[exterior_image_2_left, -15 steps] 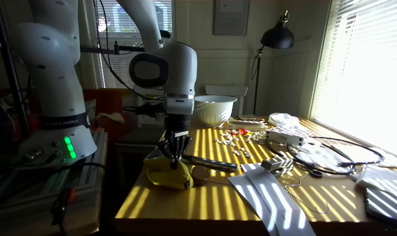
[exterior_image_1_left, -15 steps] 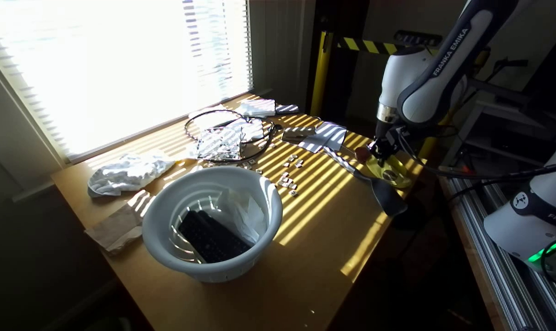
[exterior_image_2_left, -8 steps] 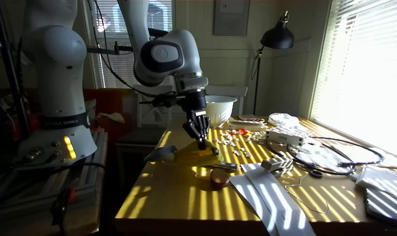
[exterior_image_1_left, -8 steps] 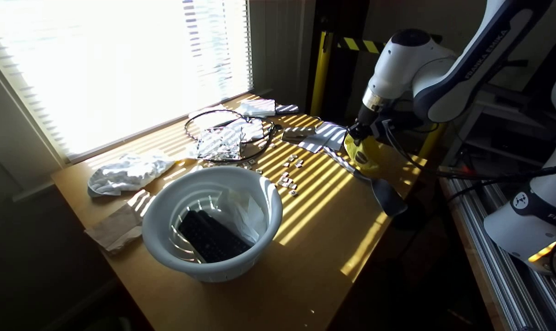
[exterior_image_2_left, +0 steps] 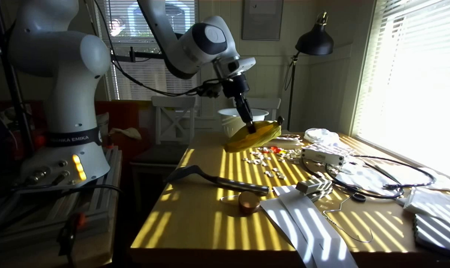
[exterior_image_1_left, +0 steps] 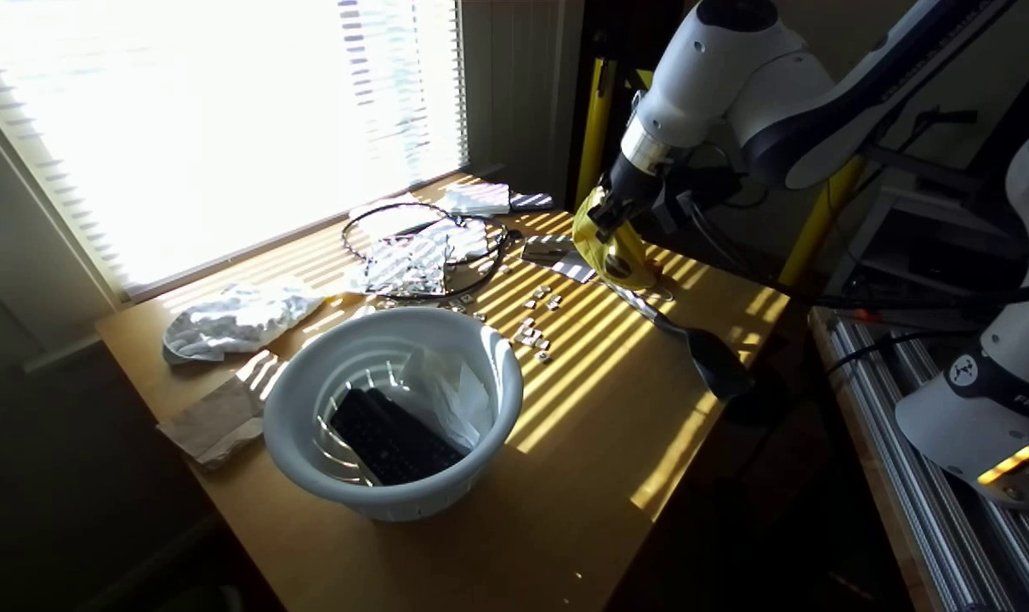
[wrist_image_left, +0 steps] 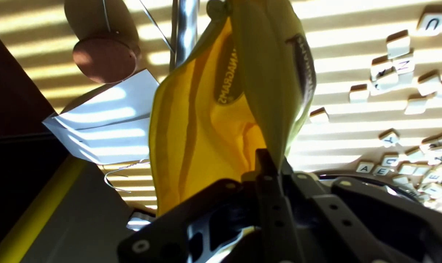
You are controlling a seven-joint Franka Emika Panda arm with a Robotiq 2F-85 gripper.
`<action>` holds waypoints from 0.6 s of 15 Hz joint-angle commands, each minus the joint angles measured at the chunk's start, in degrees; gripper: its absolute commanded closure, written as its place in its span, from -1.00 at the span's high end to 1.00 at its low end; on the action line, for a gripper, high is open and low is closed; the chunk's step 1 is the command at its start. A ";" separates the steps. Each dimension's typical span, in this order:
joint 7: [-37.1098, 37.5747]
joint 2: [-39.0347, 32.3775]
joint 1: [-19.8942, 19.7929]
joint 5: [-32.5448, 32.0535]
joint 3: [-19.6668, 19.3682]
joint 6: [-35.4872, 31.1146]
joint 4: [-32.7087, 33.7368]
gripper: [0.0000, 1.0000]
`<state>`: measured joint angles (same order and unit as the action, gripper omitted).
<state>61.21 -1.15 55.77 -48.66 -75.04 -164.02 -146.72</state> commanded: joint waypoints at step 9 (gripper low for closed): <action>-41.33 8.60 -22.60 28.96 32.09 38.04 10.44 -0.98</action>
<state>28.20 13.03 43.83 -24.32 -54.16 -129.60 -139.58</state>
